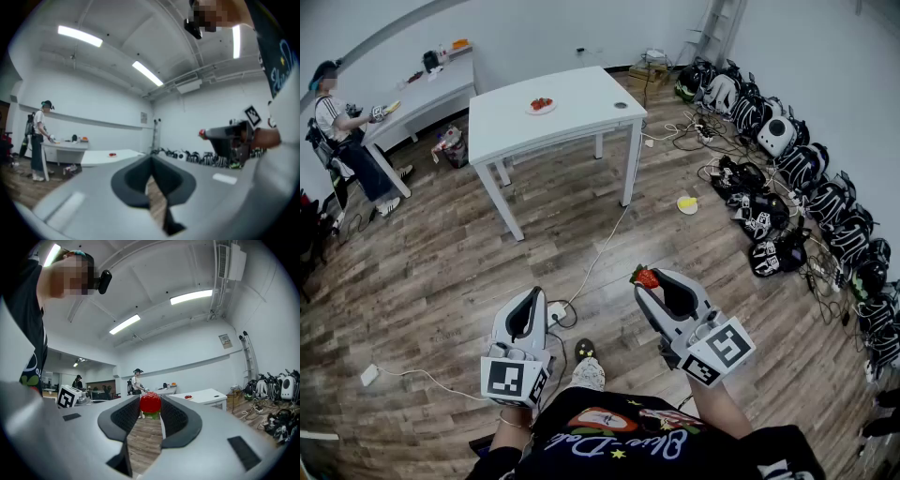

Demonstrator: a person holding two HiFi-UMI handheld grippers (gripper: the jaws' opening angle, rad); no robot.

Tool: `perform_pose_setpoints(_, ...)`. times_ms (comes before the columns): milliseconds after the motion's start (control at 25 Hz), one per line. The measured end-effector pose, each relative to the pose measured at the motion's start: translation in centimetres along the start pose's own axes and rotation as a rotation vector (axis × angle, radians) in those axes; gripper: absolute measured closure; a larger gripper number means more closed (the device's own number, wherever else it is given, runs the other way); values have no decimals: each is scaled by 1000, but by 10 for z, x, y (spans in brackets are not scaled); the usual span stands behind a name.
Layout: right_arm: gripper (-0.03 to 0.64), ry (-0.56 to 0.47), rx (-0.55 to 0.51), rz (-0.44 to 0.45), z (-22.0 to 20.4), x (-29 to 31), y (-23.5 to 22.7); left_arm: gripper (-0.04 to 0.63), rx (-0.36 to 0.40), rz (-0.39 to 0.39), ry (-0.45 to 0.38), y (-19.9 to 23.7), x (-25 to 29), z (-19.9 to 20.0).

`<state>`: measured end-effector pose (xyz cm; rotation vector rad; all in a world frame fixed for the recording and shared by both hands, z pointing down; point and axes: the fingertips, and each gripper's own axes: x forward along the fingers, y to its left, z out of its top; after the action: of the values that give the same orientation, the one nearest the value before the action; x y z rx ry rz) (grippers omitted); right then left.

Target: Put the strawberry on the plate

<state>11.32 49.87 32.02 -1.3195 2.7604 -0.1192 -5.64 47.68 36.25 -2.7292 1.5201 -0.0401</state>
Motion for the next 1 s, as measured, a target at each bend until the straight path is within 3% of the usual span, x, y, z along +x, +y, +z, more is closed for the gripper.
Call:
perform_pose_setpoints(240, 472, -16, -17, 25, 14, 122, -54, 598, 21, -25, -16, 80, 100, 10)
perform_pose_setpoints(480, 472, 38, 7, 42, 5, 212, -120, 598, -9, -17, 20, 137, 191, -2)
perform_pose_setpoints(640, 472, 31, -2, 55, 1, 284, -186, 598, -46, 10, 37, 181, 265, -15)
perform_pose_setpoints(1000, 472, 36, -26, 143, 12, 458, -346, 598, 19, 107, -11, 282, 467, 1)
